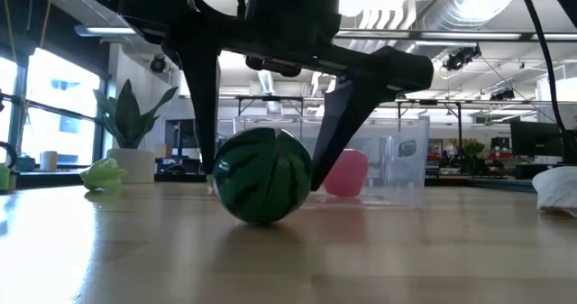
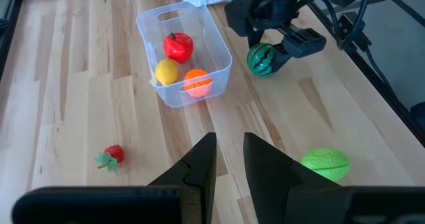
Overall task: Pick and placing Produce into tupperware
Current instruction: Put the green watermelon into the transparent bin
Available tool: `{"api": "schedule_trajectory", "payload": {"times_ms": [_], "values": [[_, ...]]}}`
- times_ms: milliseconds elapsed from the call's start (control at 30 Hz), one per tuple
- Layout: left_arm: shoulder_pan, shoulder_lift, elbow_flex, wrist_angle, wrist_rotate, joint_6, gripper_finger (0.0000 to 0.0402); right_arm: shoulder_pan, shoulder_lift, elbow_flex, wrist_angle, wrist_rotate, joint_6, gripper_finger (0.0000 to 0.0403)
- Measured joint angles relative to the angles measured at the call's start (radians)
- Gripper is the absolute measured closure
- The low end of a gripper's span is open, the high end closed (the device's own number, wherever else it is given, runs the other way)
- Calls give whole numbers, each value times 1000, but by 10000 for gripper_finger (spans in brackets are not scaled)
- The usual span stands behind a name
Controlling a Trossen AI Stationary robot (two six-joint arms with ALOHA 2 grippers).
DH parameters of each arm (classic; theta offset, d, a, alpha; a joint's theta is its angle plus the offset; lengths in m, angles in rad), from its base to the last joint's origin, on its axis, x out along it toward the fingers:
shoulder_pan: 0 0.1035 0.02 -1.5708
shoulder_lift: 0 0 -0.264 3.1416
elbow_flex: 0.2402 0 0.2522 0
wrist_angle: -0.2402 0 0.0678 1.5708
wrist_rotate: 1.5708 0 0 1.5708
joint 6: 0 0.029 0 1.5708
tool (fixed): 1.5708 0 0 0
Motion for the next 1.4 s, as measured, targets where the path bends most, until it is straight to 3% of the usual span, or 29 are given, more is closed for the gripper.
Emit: {"api": "schedule_trajectory", "payload": {"times_ms": [700, 1033, 1400], "values": [[0, 0, 0, 0, 0, 0, 334, -6, 9, 0, 10, -3, -34, 85], [0, 0, 0, 0, 0, 0, 334, -9, 34, 0, 38, -3, -34, 41], [0, 0, 0, 0, 0, 0, 334, -20, 33, 0, 29, 32, -26, 40]]}}
